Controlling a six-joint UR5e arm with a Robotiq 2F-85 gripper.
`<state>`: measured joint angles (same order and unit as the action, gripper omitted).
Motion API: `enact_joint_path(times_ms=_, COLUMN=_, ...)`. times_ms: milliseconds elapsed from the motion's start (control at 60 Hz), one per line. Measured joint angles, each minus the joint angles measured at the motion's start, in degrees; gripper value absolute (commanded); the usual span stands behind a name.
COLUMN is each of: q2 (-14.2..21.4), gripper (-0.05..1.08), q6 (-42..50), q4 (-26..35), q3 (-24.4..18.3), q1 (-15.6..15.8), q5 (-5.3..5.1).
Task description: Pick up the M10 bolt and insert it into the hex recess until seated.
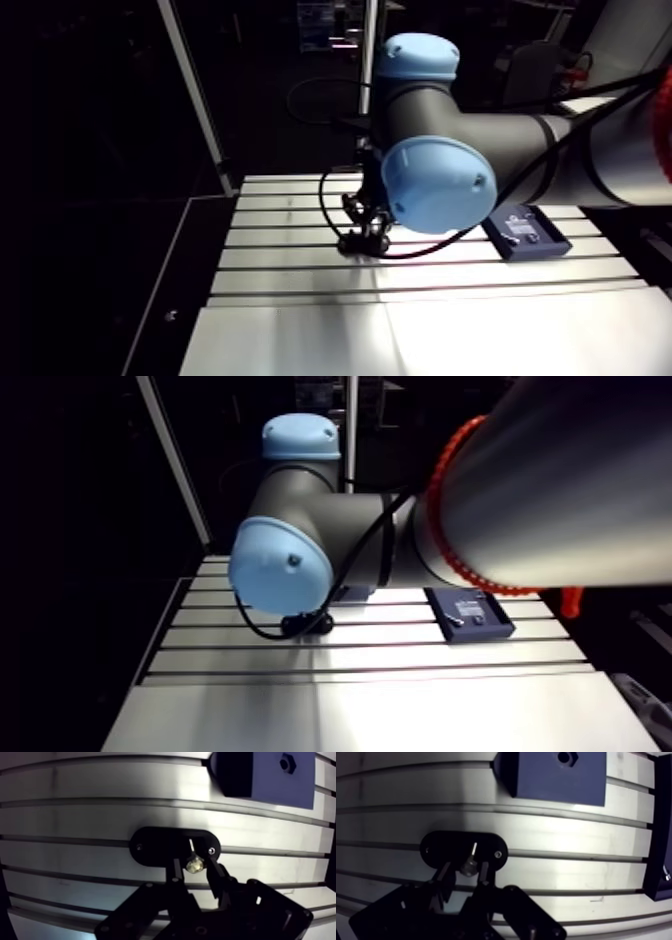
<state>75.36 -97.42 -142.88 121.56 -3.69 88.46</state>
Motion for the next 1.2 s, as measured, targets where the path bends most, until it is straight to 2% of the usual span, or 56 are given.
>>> enact_joint_path(times_ms=1200, q2=-0.4, gripper=0.64, q6=-0.1, q4=-0.7, q3=-0.3, q1=0.0, q5=0.06)
